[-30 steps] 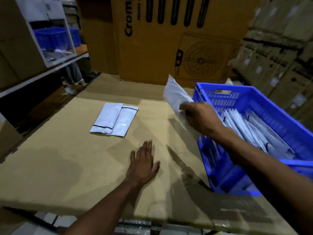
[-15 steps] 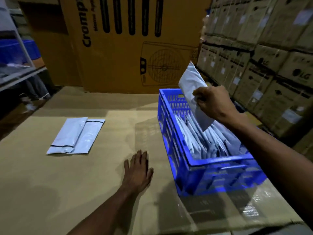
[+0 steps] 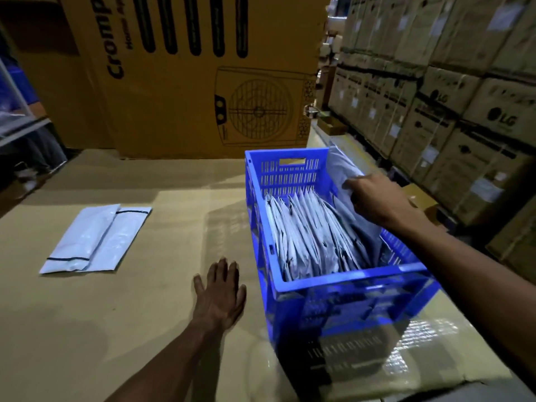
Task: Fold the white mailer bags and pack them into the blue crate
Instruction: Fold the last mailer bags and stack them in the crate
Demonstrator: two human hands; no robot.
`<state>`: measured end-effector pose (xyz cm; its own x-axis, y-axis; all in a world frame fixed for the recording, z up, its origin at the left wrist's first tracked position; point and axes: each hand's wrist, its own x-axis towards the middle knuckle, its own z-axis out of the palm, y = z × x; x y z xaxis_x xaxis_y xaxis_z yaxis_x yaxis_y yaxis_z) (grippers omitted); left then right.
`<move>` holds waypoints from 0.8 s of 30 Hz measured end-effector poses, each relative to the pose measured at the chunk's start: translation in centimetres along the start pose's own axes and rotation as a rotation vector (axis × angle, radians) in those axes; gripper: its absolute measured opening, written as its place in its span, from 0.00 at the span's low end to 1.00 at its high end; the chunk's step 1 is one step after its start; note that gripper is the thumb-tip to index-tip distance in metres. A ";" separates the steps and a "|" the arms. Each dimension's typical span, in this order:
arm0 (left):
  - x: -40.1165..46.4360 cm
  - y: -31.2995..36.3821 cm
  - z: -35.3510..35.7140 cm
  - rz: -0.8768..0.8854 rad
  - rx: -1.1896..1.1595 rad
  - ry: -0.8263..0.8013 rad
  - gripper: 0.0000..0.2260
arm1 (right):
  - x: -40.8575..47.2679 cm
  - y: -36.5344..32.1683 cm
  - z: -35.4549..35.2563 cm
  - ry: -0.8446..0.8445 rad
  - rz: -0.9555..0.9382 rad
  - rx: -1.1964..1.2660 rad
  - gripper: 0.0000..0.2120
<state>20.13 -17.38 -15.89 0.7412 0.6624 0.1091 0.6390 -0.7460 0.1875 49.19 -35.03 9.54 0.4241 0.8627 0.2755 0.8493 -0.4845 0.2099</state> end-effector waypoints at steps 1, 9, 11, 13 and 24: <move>0.0 0.0 -0.1 0.003 0.011 0.000 0.35 | -0.1 0.0 0.2 -0.011 -0.030 -0.048 0.14; 0.1 0.2 0.2 -0.038 0.044 0.001 0.31 | -0.4 0.8 0.7 -0.060 -0.094 -0.236 0.09; 0.0 0.2 0.2 -0.042 0.051 0.013 0.30 | -0.5 1.1 1.2 -0.035 -0.097 -0.207 0.07; 0.0 0.2 0.4 -0.051 0.060 0.015 0.30 | -0.6 1.2 1.5 -0.035 -0.106 -0.205 0.07; -0.2 0.2 0.3 -0.061 0.052 0.038 0.30 | -1.4 1.2 4.9 -0.165 0.017 -0.181 0.08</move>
<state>20.21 -17.67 -16.16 0.6931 0.7078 0.1366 0.6931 -0.7064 0.1438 51.18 -36.08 4.81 0.4962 0.8589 0.1270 0.7777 -0.5047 0.3748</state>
